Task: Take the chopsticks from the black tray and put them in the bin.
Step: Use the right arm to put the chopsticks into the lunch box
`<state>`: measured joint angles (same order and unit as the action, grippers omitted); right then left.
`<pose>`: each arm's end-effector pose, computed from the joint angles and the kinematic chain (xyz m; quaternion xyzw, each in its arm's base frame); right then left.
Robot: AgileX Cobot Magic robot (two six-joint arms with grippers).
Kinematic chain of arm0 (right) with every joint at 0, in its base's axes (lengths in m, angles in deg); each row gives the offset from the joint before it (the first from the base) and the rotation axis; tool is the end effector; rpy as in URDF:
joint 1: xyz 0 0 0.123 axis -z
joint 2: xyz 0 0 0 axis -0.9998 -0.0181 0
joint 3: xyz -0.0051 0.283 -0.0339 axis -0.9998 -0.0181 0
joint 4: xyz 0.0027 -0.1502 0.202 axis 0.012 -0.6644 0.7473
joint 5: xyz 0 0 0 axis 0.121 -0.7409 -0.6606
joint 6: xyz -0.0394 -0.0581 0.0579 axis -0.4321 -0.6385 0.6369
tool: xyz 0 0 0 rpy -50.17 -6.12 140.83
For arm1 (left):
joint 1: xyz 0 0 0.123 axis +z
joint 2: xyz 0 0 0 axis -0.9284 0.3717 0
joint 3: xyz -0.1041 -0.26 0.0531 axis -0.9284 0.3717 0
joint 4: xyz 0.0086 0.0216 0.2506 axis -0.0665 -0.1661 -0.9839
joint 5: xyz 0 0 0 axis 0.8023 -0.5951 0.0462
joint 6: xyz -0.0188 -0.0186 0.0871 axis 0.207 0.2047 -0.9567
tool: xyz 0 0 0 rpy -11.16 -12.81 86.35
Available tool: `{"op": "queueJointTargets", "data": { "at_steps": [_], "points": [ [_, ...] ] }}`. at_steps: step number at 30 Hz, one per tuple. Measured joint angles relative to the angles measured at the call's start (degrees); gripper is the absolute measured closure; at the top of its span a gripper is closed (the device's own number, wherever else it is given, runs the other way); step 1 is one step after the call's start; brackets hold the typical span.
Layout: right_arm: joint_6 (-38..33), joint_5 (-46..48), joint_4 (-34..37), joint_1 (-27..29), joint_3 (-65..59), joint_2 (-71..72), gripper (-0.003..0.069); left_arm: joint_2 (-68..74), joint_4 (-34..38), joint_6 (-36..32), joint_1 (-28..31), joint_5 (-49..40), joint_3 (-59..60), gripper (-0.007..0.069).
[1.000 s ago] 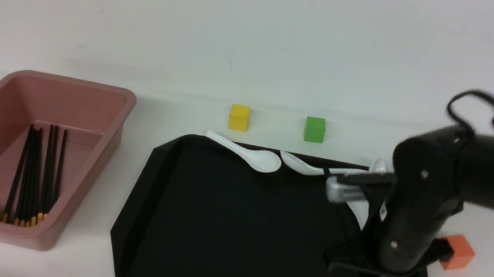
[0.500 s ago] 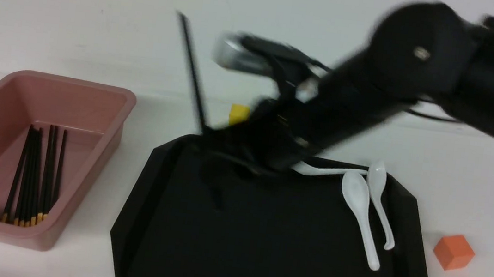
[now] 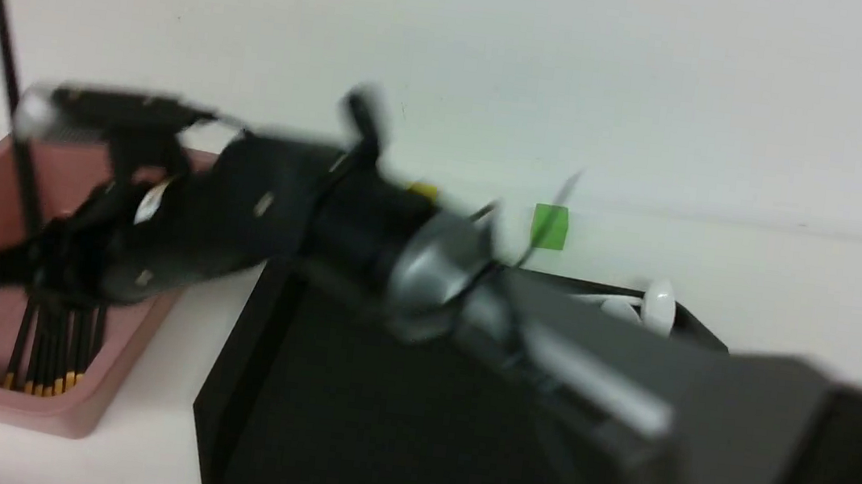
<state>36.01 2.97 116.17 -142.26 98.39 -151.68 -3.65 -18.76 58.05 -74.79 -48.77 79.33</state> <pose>0.3157 0.4637 0.2429 -0.2678 0.8202 0.4025 0.3058 0.0521 -0.0037 0.1694 -0.1245 0.7995 -0.1418 0.5703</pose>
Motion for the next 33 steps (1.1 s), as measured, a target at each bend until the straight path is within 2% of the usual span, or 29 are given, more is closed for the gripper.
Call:
{"op": "queueJointTargets", "data": {
  "at_steps": [6,9,13,17,23,31,33],
  "points": [
    [-0.66,-4.97,0.45,-0.86,0.19,-4.24,0.0527,0.00,0.00,0.00,0.00,0.00,0.00,0.0385],
    [-0.66,-5.97,0.43,-0.81,0.25,-4.42,0.0478,0.00,0.00,0.00,0.00,0.00,0.00,0.0385],
    [-0.71,-6.19,-0.27,-0.81,0.42,-4.30,0.0420,0.00,0.00,0.00,0.00,0.00,0.00,0.0385],
    [-0.71,-3.36,-1.83,-0.75,0.42,-3.98,0.0417,0.00,0.00,0.00,0.00,0.00,0.00,0.0385],
    [-0.71,8.69,-8.09,-0.76,0.42,-0.19,0.0498,0.00,0.00,0.00,0.00,0.00,0.00,0.0385],
    [-0.71,37.58,-20.90,-0.76,0.79,12.85,0.0620,0.00,0.00,0.00,0.00,0.00,0.00,0.0385],
    [-0.71,40.22,-23.33,-0.76,0.79,14.94,0.0634,0.00,0.00,0.00,0.00,0.00,0.00,0.0385]
  ]
}}
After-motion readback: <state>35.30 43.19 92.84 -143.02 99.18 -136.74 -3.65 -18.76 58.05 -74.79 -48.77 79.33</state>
